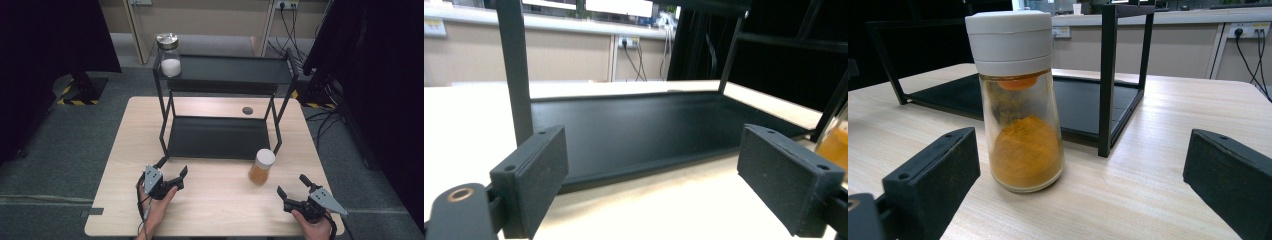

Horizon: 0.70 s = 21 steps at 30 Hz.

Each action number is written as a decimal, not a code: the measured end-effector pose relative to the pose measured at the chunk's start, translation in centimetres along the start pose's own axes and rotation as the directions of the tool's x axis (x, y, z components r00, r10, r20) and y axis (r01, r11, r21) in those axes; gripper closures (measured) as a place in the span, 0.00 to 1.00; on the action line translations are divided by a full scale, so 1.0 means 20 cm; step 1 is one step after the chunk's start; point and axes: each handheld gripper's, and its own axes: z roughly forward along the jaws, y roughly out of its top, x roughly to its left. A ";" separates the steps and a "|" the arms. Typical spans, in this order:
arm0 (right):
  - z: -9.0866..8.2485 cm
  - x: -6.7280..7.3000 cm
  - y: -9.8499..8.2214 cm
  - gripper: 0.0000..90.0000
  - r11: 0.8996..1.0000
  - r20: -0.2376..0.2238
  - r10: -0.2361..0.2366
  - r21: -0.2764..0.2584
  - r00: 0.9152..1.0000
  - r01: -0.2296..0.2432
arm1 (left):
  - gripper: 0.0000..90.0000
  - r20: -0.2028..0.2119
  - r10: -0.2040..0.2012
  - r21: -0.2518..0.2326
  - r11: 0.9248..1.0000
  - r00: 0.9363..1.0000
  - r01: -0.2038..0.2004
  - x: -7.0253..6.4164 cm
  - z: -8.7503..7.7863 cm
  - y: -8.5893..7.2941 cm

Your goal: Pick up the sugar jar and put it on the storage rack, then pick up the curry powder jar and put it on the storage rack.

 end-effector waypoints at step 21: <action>0.03 0.04 0.04 0.03 0.999 -0.048 -0.040 0.000 0.998 0.040 | 0.14 0.034 -0.018 0.002 1.000 0.999 0.018 0.02 0.02 0.00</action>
